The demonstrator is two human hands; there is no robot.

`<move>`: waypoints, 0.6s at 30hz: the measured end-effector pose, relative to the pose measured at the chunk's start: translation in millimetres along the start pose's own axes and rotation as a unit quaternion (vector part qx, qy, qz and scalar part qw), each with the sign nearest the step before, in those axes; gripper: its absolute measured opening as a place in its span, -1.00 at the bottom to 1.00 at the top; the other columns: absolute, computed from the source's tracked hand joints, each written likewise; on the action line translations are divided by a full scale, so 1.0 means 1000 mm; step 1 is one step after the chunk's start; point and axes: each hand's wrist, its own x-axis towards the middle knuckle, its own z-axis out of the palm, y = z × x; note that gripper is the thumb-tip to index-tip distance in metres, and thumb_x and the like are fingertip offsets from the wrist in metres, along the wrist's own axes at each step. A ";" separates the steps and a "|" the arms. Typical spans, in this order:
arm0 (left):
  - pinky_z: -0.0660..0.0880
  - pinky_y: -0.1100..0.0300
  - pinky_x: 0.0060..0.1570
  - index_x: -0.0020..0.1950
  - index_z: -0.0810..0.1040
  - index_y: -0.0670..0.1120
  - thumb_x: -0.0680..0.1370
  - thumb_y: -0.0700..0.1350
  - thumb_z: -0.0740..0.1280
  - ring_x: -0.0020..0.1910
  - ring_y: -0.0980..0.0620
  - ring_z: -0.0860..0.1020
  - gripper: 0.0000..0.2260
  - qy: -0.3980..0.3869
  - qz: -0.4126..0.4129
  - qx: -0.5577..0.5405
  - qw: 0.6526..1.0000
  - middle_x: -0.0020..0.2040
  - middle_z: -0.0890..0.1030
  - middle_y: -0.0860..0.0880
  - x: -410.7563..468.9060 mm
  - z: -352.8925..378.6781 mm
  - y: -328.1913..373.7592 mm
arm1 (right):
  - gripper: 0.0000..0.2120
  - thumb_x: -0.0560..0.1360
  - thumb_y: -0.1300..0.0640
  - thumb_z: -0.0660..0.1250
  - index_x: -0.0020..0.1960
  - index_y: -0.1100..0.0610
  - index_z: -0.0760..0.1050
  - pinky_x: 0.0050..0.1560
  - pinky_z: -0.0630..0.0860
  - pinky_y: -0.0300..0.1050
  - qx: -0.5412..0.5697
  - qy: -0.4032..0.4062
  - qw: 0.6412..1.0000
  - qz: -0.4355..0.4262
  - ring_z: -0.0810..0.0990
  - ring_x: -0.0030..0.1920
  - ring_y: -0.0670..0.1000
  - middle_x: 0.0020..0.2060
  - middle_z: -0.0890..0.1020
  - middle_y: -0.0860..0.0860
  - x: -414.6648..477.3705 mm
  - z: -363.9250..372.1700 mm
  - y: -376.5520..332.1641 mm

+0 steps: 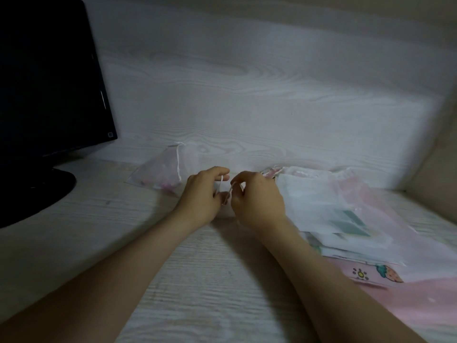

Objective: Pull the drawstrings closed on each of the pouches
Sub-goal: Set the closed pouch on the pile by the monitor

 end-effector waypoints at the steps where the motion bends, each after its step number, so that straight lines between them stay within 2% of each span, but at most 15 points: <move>1: 0.63 0.03 0.19 0.47 0.55 -0.04 0.55 -0.31 0.48 -0.05 0.01 0.70 -0.50 0.002 -0.017 -0.029 0.999 0.33 0.66 0.04 0.001 0.000 0.000 | -0.79 0.55 0.14 0.27 0.08 0.05 0.66 -0.19 0.61 0.01 0.029 0.017 0.999 0.009 0.66 -0.20 0.17 -0.25 0.70 0.09 0.000 0.001 -0.001; 4: 0.65 -0.02 0.20 0.47 0.54 -0.02 0.54 -0.29 0.52 0.08 0.03 0.71 -0.48 0.005 -0.063 -0.119 0.991 0.31 0.66 0.07 0.004 -0.001 -0.002 | -0.77 0.52 0.23 0.25 0.04 0.10 0.67 -0.19 0.60 0.02 0.098 0.071 0.993 0.013 0.63 -0.31 0.07 -0.32 0.68 0.03 0.001 0.004 0.000; 7: 0.65 0.02 0.22 0.46 0.55 -0.01 0.56 -0.31 0.48 0.17 0.05 0.68 -0.51 0.005 -0.101 -0.186 0.977 0.29 0.67 0.08 0.007 0.000 0.000 | -0.75 0.52 0.25 0.27 0.08 0.14 0.68 -0.14 0.64 0.02 0.139 0.079 0.987 0.022 0.65 -0.29 -0.01 -0.30 0.70 -0.01 0.001 0.001 -0.002; 10: 0.67 0.19 0.07 0.45 0.55 -0.07 0.58 -0.43 0.35 0.16 0.06 0.69 -0.52 0.008 -0.131 -0.252 0.959 0.29 0.67 0.01 0.007 0.000 0.005 | -0.81 0.51 0.20 0.30 -0.04 0.14 0.70 -0.13 0.61 -0.05 0.156 0.064 0.986 0.018 0.65 -0.28 -0.03 -0.32 0.70 -0.01 -0.002 -0.002 -0.006; 12: 0.63 0.29 -0.05 0.44 0.55 -0.09 0.59 -0.44 0.32 0.12 0.08 0.70 -0.53 0.012 -0.134 -0.271 0.953 0.28 0.67 0.00 0.006 0.000 0.007 | -0.82 0.48 0.17 0.32 -0.14 0.17 0.70 -0.13 0.58 -0.03 0.149 0.046 0.987 0.030 0.65 -0.27 0.04 -0.33 0.71 0.05 -0.003 0.000 -0.006; 16: 0.57 0.41 -0.16 0.41 0.56 -0.14 0.62 -0.44 0.31 -0.08 0.25 0.71 -0.59 0.035 -0.142 -0.299 0.943 0.26 0.66 -0.02 0.006 0.002 0.010 | -0.62 0.44 -0.03 0.26 -0.22 0.26 0.67 -0.23 0.51 0.00 0.135 0.008 0.990 0.044 0.59 -0.33 0.15 -0.39 0.64 0.18 -0.006 0.005 -0.004; 18: 0.59 0.39 -0.14 0.41 0.57 -0.14 0.64 -0.43 0.28 -0.03 0.20 0.70 -0.61 0.035 -0.140 -0.312 0.939 0.26 0.67 -0.04 0.007 0.004 0.011 | -0.58 0.51 0.00 0.28 -0.32 0.31 0.57 -0.31 0.44 0.00 0.155 0.001 0.985 0.078 0.53 -0.41 0.15 -0.47 0.58 0.18 -0.006 0.003 -0.004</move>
